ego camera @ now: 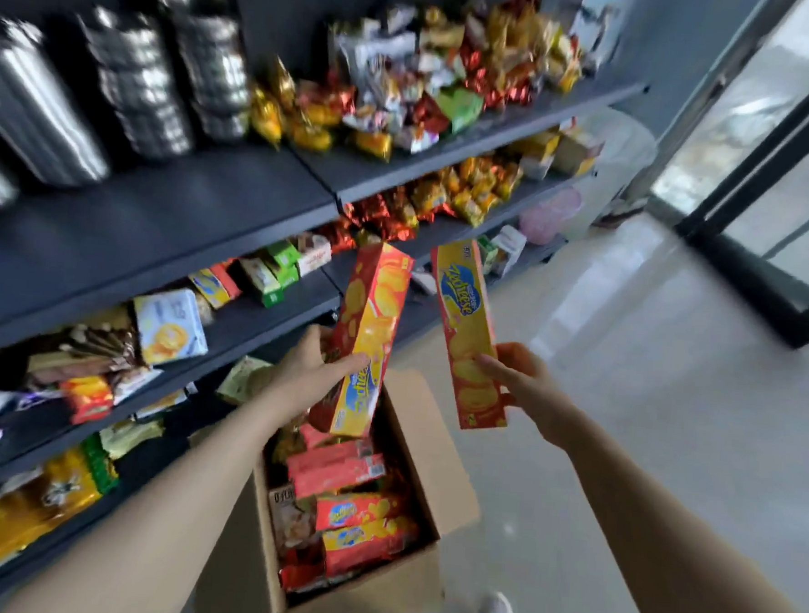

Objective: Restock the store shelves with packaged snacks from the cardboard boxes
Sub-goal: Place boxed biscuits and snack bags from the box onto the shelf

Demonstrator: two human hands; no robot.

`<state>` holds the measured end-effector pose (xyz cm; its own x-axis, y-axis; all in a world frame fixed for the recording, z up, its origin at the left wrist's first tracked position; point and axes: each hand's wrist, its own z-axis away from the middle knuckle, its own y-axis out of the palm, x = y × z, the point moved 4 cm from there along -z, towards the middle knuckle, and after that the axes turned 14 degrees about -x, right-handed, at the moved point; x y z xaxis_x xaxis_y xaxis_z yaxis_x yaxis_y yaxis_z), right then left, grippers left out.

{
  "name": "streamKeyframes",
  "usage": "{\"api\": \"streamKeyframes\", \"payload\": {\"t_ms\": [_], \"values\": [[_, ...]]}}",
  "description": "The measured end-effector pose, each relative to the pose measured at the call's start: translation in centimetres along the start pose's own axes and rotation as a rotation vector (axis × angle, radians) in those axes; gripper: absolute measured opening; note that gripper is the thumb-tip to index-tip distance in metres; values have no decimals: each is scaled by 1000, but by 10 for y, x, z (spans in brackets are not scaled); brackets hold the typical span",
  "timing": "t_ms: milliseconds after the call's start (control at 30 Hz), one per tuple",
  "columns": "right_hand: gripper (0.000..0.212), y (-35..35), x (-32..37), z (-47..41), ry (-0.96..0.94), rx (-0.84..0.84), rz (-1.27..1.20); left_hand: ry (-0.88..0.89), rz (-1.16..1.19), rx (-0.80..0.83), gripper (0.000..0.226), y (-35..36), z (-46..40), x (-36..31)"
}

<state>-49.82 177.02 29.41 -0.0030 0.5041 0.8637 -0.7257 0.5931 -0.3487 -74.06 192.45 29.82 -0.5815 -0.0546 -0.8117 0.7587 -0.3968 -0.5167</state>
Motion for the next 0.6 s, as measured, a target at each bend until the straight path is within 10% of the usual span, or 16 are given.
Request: {"api": "streamKeyframes", "payload": {"t_ms": [333,600], "values": [[34,-137,152,-87,-377,114,102,115,191,-342,62,6,-11,-168],[44,-101,266,-111,-657,271,162,73,226,-759,48,-54,16,-202]]}}
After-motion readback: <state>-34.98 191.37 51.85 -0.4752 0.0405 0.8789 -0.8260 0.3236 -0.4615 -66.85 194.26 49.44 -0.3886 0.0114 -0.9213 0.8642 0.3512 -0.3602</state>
